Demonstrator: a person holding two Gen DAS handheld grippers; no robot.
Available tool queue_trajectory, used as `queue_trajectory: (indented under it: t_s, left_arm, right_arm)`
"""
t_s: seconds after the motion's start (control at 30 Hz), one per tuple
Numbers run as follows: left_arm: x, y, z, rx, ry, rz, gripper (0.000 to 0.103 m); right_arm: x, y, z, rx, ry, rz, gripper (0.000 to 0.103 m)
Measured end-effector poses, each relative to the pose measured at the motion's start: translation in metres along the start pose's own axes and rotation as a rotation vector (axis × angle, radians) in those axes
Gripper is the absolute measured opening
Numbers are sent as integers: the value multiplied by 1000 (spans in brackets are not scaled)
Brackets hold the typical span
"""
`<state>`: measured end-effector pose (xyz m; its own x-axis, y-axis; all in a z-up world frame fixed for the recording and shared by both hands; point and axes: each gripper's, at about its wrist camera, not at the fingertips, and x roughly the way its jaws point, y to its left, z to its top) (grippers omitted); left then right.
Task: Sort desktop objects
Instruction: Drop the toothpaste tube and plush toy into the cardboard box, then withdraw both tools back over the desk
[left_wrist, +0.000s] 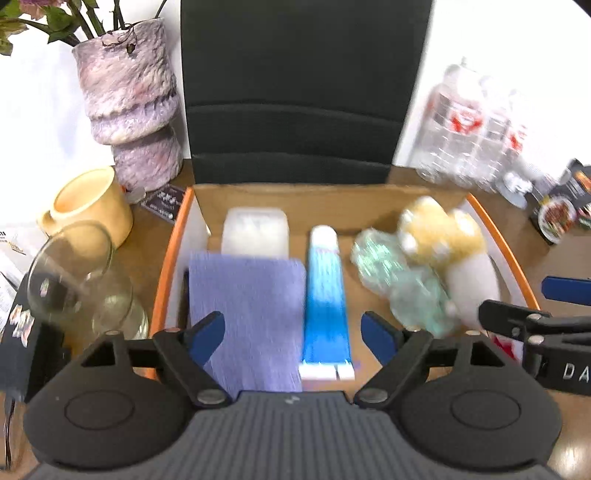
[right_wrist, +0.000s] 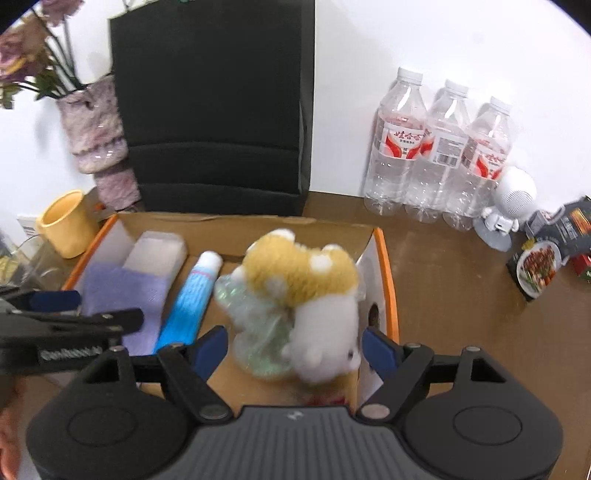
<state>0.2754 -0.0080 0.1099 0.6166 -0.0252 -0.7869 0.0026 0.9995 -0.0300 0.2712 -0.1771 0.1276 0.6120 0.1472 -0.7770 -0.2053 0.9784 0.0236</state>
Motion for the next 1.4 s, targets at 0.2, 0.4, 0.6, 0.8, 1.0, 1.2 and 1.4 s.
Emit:
queue_trajectory:
  t_s: [0.2,0.4,0.6,0.8,1.0,1.2,1.4]
  left_arm:
    - [-40,-15,-48,47,-54,19,87]
    - [-95,0,-142,1,-164,10,96]
    - [-128,20,-253,23,-252,29,103]
    - [-114,25,-281,39,-179,26,103]
    - [-104,18,-283,31,-179,16,103]
    - [-103,15,-289,45,-199,22,103]
    - [-101,16,-290,45,-202,17,103]
  right_arm:
    - [-35,13,-53,-15,-28,18,82]
    - [-72,18,-137,30,-105,89,85]
    - [-92,34,-236,33,-132,49,89]
    - [-84,38,-274,52,-150,-18,89]
    - [-83,40,-282,32,-180,-13,95]
    - [-81,48,-286,14,-191,-28,100]
    - [-81,46,-287,32,-183,-34,103]
